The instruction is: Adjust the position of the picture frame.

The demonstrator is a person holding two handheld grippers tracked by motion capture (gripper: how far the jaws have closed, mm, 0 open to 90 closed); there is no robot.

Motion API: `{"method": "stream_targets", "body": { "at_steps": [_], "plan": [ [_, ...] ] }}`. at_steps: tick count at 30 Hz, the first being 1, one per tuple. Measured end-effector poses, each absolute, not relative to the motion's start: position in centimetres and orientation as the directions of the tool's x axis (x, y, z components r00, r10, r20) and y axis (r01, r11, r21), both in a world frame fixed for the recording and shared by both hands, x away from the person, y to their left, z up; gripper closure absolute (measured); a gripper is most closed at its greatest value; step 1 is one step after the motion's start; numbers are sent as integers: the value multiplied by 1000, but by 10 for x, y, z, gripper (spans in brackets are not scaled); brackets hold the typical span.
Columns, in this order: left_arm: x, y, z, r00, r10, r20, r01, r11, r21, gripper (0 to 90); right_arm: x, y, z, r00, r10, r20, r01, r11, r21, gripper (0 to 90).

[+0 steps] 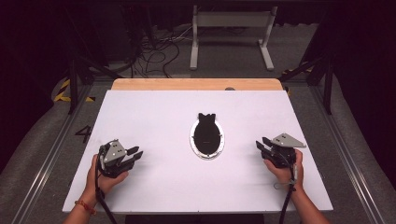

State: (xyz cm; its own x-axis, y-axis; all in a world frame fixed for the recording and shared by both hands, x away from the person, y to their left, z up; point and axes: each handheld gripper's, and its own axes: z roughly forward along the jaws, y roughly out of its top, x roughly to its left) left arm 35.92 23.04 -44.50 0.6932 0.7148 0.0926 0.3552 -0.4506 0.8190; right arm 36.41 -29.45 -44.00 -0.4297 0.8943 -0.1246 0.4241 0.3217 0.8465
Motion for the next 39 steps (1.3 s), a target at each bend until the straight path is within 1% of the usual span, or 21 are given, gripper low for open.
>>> {"method": "stream_targets", "body": {
  "at_steps": [2, 3, 4, 5, 7, 12, 15, 17, 18, 19, 22, 24, 27, 30, 33, 36, 39],
  "plan": [
    [367, 228, -445, 712, 699, 65, 360, -444, 820, 888, 374, -291, -440, -447, 890, -90, 462, 315, 829, 784],
    [369, 227, -446, 721, 689, 71, 357, -458, 814, 898, 377, -289, -440, -449, 890, -86, 465, 315, 827, 823],
    [375, 221, -447, 732, 677, 76, 356, -475, 805, 900, 382, -285, -440, -465, 880, -95, 456, 330, 827, 879],
    [375, 221, -447, 732, 677, 76, 356, -475, 805, 900, 386, -282, -441, -467, 877, -108, 449, 341, 826, 897],
    [384, 211, -446, 736, 672, 84, 352, -486, 800, 900, 395, -276, -443, -478, 874, -90, 471, 342, 813, 900],
    [397, 195, -444, 750, 660, 45, 372, -477, 796, 900, 415, -261, -442, -475, 877, -77, 489, 335, 806, 900],
    [402, 187, -445, 758, 651, 45, 368, -483, 795, 900, 425, -257, -442, -471, 880, -68, 500, 329, 801, 900],
    [407, 177, -446, 773, 634, 28, 369, -485, 793, 900, 435, -253, -443, -470, 881, -60, 510, 326, 796, 900],
    [409, 173, -446, 779, 627, 35, 361, -493, 791, 900, 440, -249, -445, -478, 876, -69, 498, 335, 800, 900],
    [410, 169, -446, 784, 620, 28, 363, -494, 790, 900, 444, -246, -446, -480, 875, -59, 515, 336, 788, 900],
    [416, 159, -447, 795, 606, 18, 364, -501, 785, 900, 455, -238, -447, -470, 880, -66, 523, 338, 783, 900],
    [419, 150, -451, 807, 590, 33, 356, -530, 769, 900, 463, -232, -445, -467, 882, -59, 534, 334, 776, 900],
    [422, 138, -455, 820, 571, 34, 357, -557, 750, 900, 472, -224, -446, -470, 880, -67, 547, 350, 761, 900],
    [423, 128, -453, 826, 564, 18, 354, -543, 761, 900, 480, -216, -449, -481, 873, -82, 559, 377, 738, 900],
    [425, 123, -451, 832, 554, 17, 344, -540, 768, 900, 486, -210, -451, -483, 873, -69, 574, 375, 727, 900],
    [429, 116, -453, 837, 548, 8, 347, -541, 766, 900, 489, -205, -451, -487, 871, -63, 576, 375, 726, 900],
    [432, 112, -457, 839, 544, 4, 352, -548, 759, 900, 492, -196, -452, -515, 854, -67, 563, 397, 725, 900]
  ]
}}
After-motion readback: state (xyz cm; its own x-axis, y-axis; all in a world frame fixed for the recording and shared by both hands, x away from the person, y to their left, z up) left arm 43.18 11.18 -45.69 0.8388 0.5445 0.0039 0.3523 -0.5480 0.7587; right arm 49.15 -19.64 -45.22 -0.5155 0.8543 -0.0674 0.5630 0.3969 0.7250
